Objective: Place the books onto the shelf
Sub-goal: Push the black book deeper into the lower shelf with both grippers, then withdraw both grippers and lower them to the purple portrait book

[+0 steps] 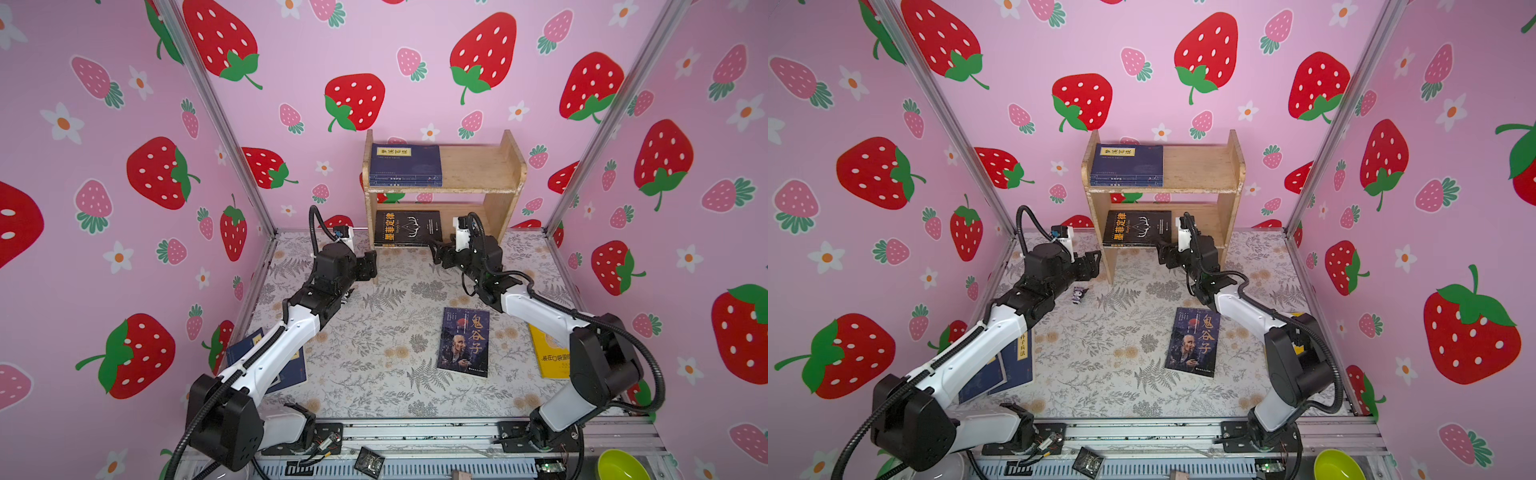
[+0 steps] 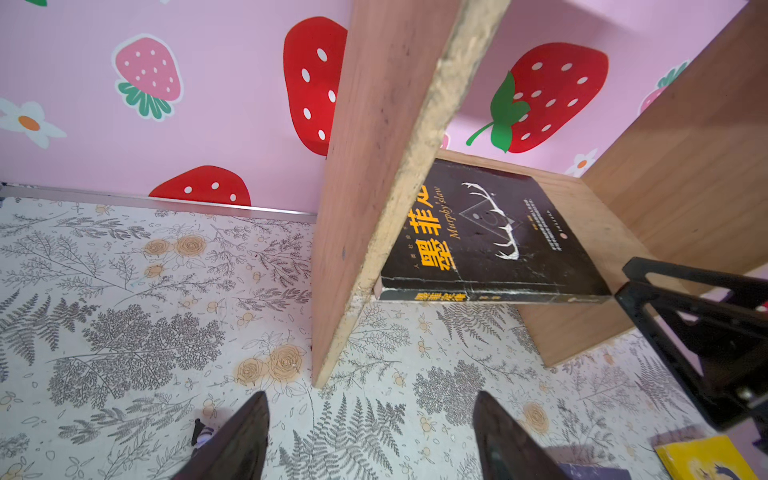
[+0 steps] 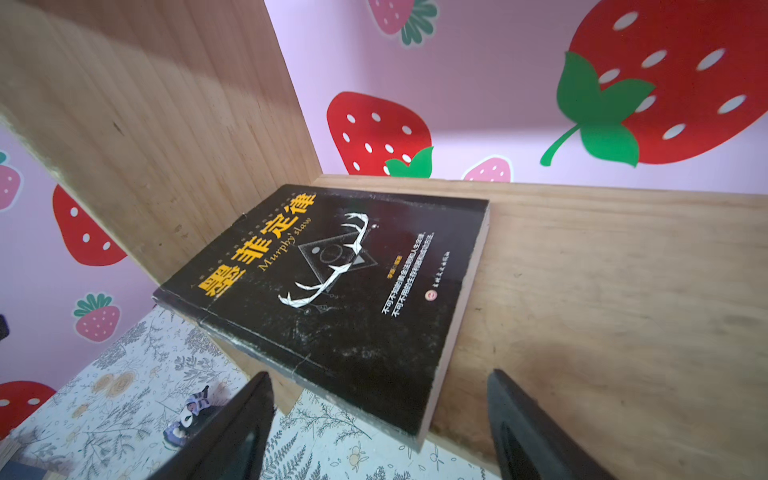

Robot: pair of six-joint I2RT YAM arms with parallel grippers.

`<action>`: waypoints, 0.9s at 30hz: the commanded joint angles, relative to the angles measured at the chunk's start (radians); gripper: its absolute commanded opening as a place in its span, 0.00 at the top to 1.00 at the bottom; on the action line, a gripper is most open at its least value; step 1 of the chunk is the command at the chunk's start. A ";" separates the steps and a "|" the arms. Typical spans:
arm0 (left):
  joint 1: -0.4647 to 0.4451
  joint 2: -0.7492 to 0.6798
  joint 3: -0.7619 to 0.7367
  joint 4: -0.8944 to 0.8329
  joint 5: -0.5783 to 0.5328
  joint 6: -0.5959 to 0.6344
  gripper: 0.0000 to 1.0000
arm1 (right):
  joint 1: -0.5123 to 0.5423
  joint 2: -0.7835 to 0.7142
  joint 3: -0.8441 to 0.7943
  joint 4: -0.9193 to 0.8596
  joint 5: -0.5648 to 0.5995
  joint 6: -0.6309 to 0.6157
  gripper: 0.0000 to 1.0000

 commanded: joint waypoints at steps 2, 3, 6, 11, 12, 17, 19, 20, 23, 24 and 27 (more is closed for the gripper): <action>0.005 -0.052 -0.024 -0.075 0.117 -0.033 0.17 | -0.003 -0.135 -0.062 -0.063 0.023 0.003 0.15; 0.004 -0.055 -0.031 -0.083 0.161 -0.057 0.14 | -0.002 -0.169 -0.077 -0.114 0.038 0.033 0.15; -0.028 -0.053 -0.085 -0.053 0.275 -0.128 0.02 | -0.002 -0.259 -0.102 -0.353 0.154 0.151 0.14; -0.167 0.009 -0.142 -0.022 0.313 -0.200 0.01 | -0.001 -0.467 -0.276 -0.569 0.201 0.279 0.02; -0.201 0.033 -0.154 0.001 0.319 -0.221 0.01 | -0.001 -0.510 -0.313 -0.602 0.206 0.310 0.00; -0.336 0.175 -0.187 0.166 0.351 -0.332 0.01 | -0.001 -0.667 -0.524 -0.695 0.240 0.473 0.00; -0.392 0.252 -0.171 0.199 0.341 -0.355 0.01 | -0.001 -0.715 -0.601 -0.717 0.254 0.528 0.00; -0.408 0.289 -0.160 0.207 0.346 -0.366 0.01 | -0.001 -0.725 -0.632 -0.723 0.260 0.550 0.00; -0.452 0.405 -0.126 0.239 0.364 -0.398 0.01 | -0.001 -0.748 -0.709 -0.734 0.284 0.590 0.03; -0.464 0.438 -0.119 0.256 0.367 -0.405 0.01 | -0.001 -0.755 -0.730 -0.734 0.286 0.597 0.04; -0.485 0.509 -0.097 0.280 0.363 -0.423 0.00 | -0.001 -0.772 -0.777 -0.708 0.267 0.593 0.08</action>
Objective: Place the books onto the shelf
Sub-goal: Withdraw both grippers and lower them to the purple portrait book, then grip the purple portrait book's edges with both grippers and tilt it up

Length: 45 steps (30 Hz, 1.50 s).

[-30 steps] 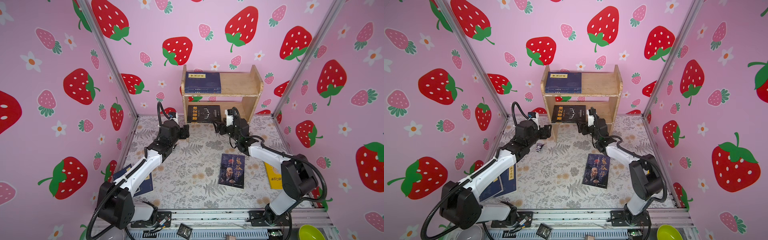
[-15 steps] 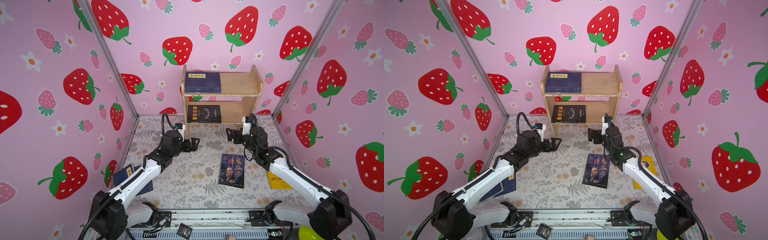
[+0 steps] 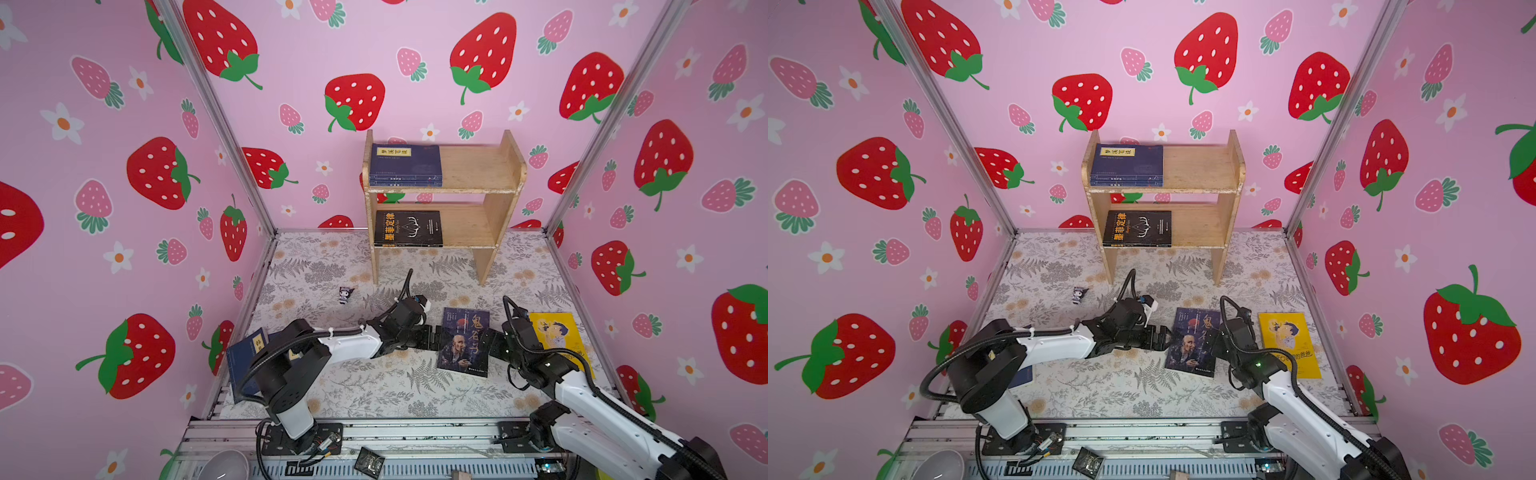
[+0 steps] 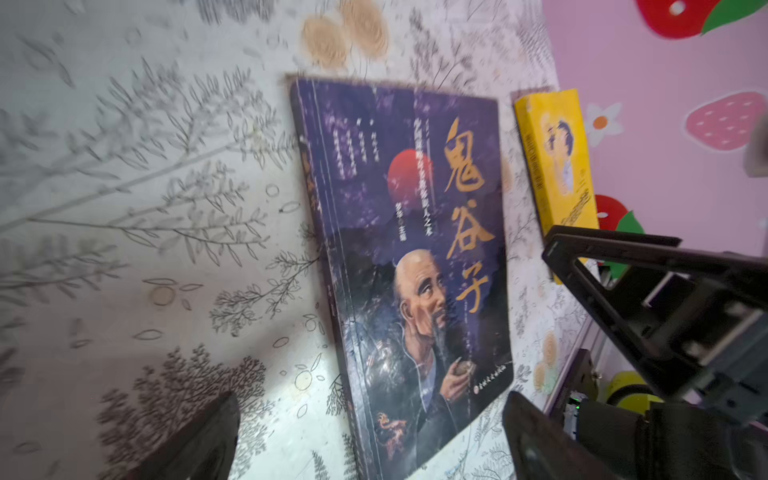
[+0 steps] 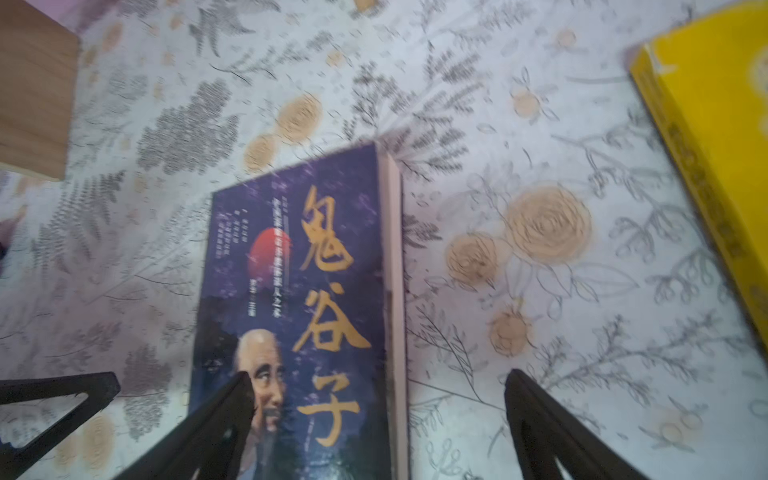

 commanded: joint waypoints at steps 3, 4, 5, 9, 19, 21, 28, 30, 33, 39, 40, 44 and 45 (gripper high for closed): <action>-0.026 0.083 0.082 0.072 0.009 -0.063 0.00 | -0.001 -0.009 -0.072 0.064 -0.026 0.062 0.19; -0.032 0.098 0.093 0.064 0.006 -0.067 0.00 | -0.001 0.011 -0.085 0.079 -0.036 0.069 0.24; -0.036 0.111 0.102 0.053 -0.004 -0.071 0.00 | -0.001 0.030 -0.093 0.093 -0.041 0.073 0.26; -0.052 0.162 0.102 0.088 0.000 -0.123 0.00 | -0.001 0.126 -0.125 0.155 -0.061 0.083 0.46; -0.050 0.193 0.137 0.286 0.147 -0.234 0.00 | 0.000 0.336 -0.162 0.334 -0.155 0.041 0.76; -0.045 0.185 0.138 0.341 0.178 -0.266 0.00 | 0.004 0.386 -0.161 0.375 -0.185 0.030 0.78; -0.036 0.080 0.093 0.501 0.209 -0.352 0.03 | 0.052 0.494 -0.143 0.500 -0.245 0.018 0.81; -0.033 0.050 0.086 0.477 0.191 -0.350 0.06 | 0.070 0.505 -0.136 0.539 -0.261 0.014 0.81; -0.027 0.024 0.072 0.438 0.166 -0.356 0.14 | 0.078 0.512 -0.112 0.577 -0.289 -0.016 0.81; -0.024 -0.031 0.055 0.273 0.069 -0.326 0.38 | 0.078 0.487 -0.033 0.528 -0.276 -0.065 0.80; -0.023 -0.036 0.057 0.243 0.054 -0.319 0.39 | 0.078 0.480 -0.026 0.523 -0.273 -0.070 0.80; -0.020 -0.038 0.066 0.150 0.011 -0.301 0.46 | 0.078 0.464 -0.008 0.512 -0.270 -0.081 0.80; -0.019 -0.031 0.073 0.135 0.012 -0.297 0.48 | 0.079 0.465 -0.007 0.512 -0.269 -0.081 0.80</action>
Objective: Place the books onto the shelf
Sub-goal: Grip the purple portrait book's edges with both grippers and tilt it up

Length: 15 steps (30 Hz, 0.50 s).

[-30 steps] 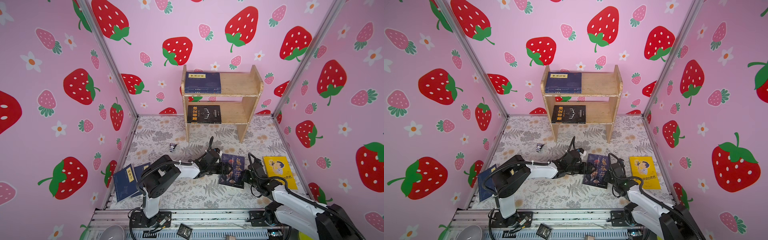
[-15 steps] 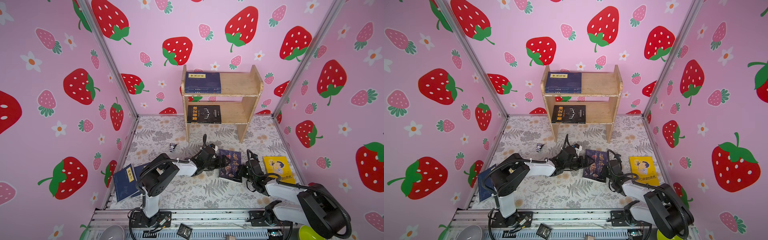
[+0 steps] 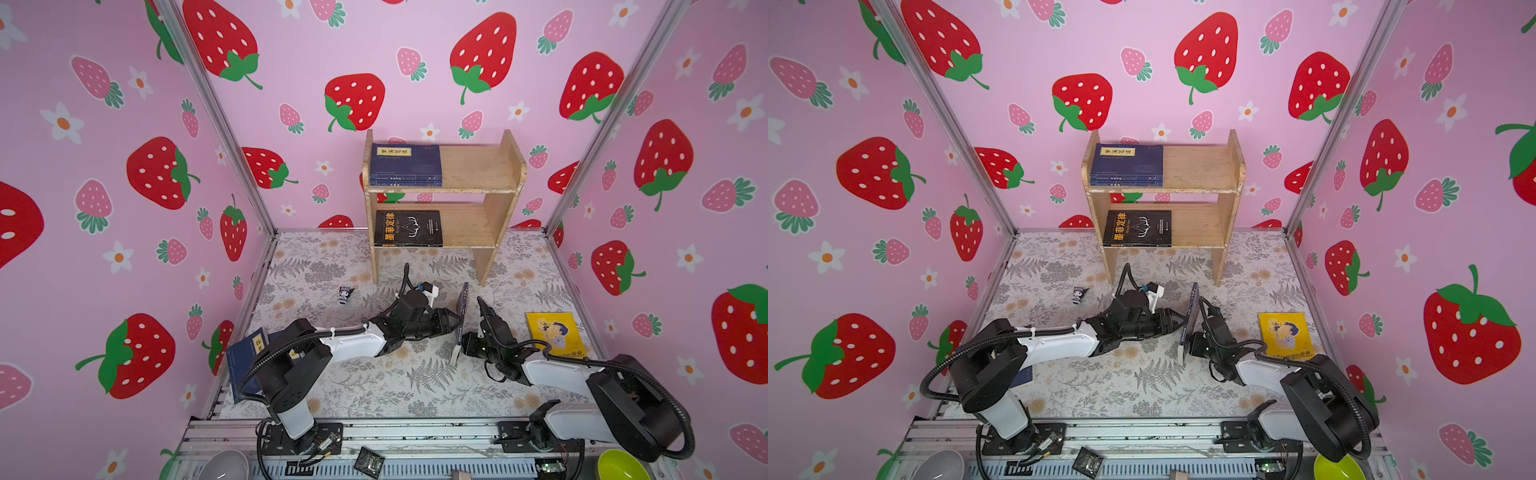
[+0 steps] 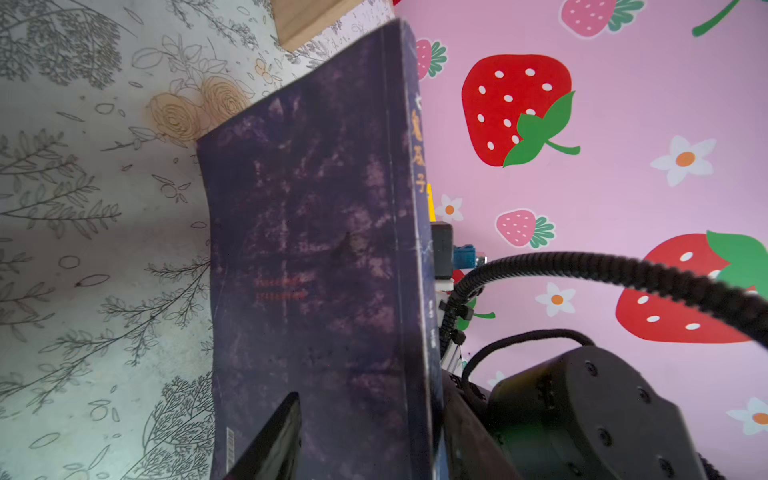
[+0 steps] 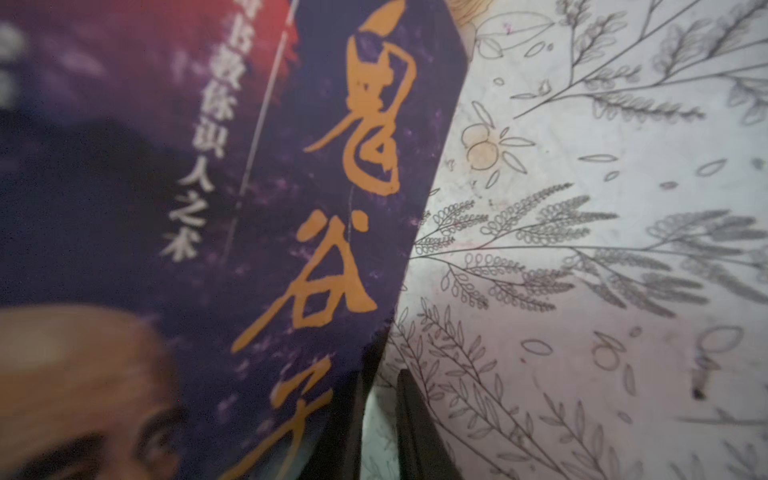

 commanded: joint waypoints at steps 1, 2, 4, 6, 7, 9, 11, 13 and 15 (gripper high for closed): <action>0.000 0.008 0.031 -0.124 -0.044 0.026 0.48 | 0.006 -0.015 0.015 -0.053 -0.019 -0.020 0.80; 0.002 0.018 0.047 -0.152 -0.042 0.036 0.49 | 0.006 -0.013 0.014 -0.048 -0.018 -0.020 0.80; 0.002 0.035 0.072 -0.192 -0.039 0.053 0.47 | 0.005 -0.006 0.015 -0.044 -0.016 -0.017 0.80; 0.002 0.041 0.080 -0.193 -0.033 0.062 0.41 | 0.006 0.003 0.014 -0.031 -0.020 -0.013 0.80; 0.002 0.040 0.085 -0.192 -0.031 0.066 0.38 | 0.005 0.009 0.013 -0.024 -0.026 -0.012 0.80; 0.002 0.036 0.102 -0.208 -0.032 0.082 0.32 | 0.006 0.020 0.017 -0.002 -0.040 -0.008 0.80; 0.002 0.030 0.116 -0.218 -0.025 0.094 0.29 | 0.006 0.036 0.025 0.012 -0.052 -0.008 0.80; 0.002 0.026 0.131 -0.225 -0.015 0.105 0.27 | 0.006 0.050 0.042 0.011 -0.058 -0.015 0.80; 0.002 0.024 0.150 -0.253 -0.020 0.120 0.27 | 0.006 0.063 0.060 0.008 -0.060 -0.022 0.80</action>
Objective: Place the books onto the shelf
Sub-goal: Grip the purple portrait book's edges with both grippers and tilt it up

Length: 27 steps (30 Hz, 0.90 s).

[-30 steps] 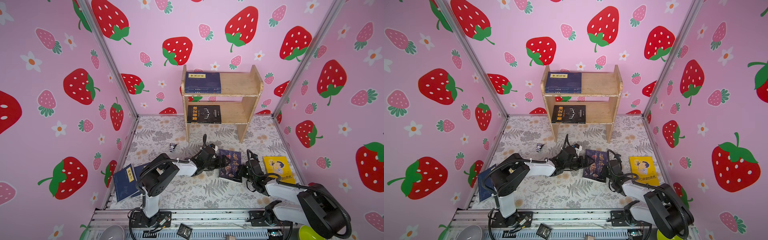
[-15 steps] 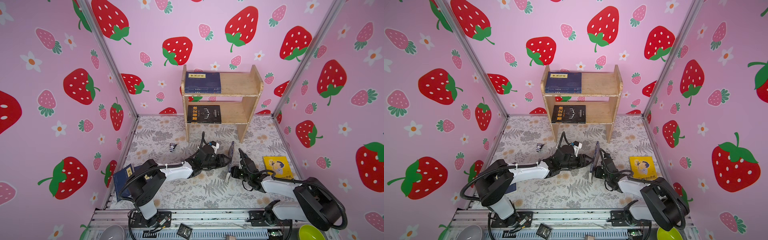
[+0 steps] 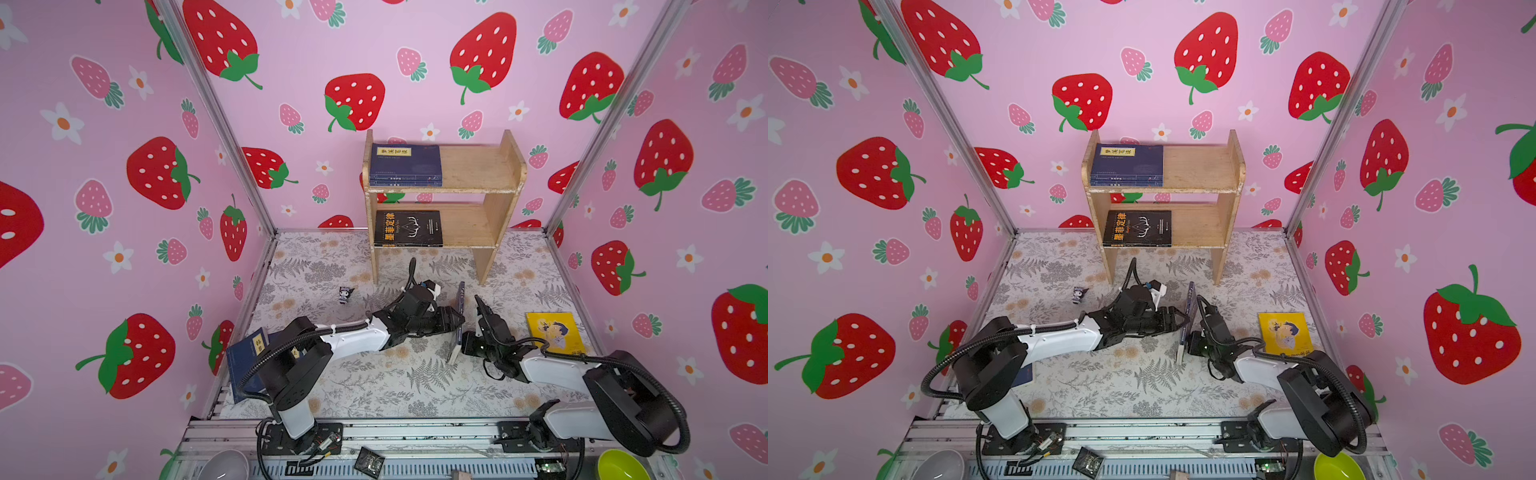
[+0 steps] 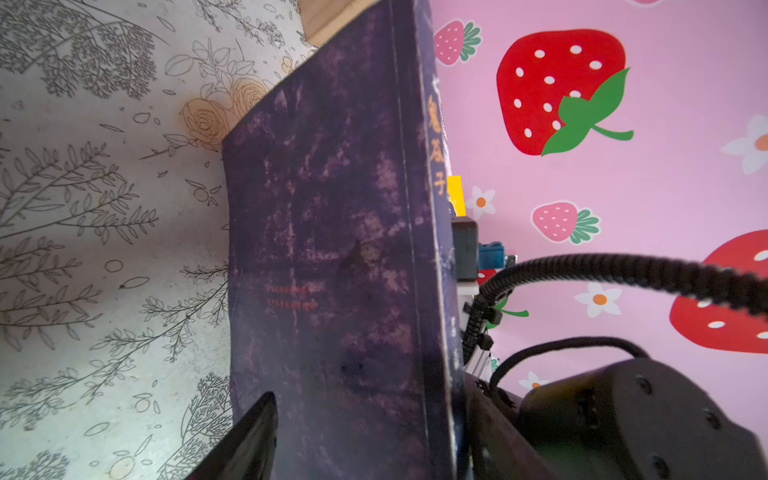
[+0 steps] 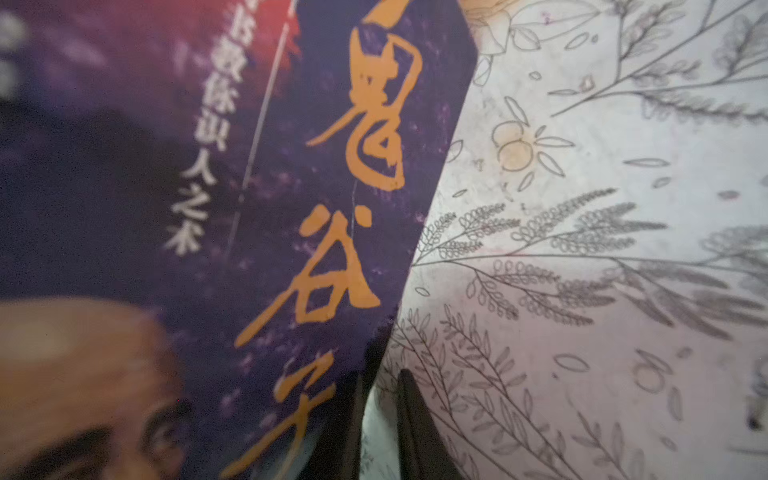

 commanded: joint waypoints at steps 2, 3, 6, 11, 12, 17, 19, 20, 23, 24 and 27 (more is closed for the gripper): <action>0.001 0.009 0.079 -0.101 -0.012 0.058 0.27 | 0.006 0.025 0.045 -0.011 -0.026 -0.019 0.79; 0.002 0.013 0.095 -0.119 -0.013 0.073 0.28 | 0.006 0.024 0.051 -0.011 -0.029 -0.020 0.78; 0.002 0.030 0.137 -0.175 -0.038 0.115 0.34 | 0.007 0.012 0.061 -0.016 -0.032 -0.023 0.78; 0.001 0.059 0.202 -0.282 -0.110 0.193 0.51 | 0.007 -0.033 0.057 -0.032 -0.017 -0.024 0.77; 0.002 0.071 0.215 -0.301 -0.122 0.207 0.53 | 0.007 -0.041 0.053 -0.034 -0.014 -0.023 0.77; 0.007 0.107 0.235 -0.361 -0.178 0.233 0.74 | 0.007 -0.084 0.049 -0.054 -0.003 -0.018 0.76; 0.013 0.092 0.213 -0.338 -0.177 0.220 0.83 | 0.007 -0.111 0.048 -0.060 -0.004 -0.008 0.76; 0.015 0.079 0.202 -0.329 -0.179 0.217 0.89 | 0.006 -0.128 0.047 -0.063 -0.004 -0.002 0.75; 0.022 0.040 0.182 -0.340 -0.200 0.214 1.00 | 0.003 -0.189 0.045 -0.072 0.000 0.016 0.70; 0.024 0.022 0.173 -0.343 -0.206 0.210 1.00 | 0.000 -0.213 0.045 -0.074 0.002 0.025 0.66; 0.030 -0.054 0.122 -0.331 -0.195 0.183 1.00 | -0.007 -0.303 0.040 -0.091 0.011 0.057 0.52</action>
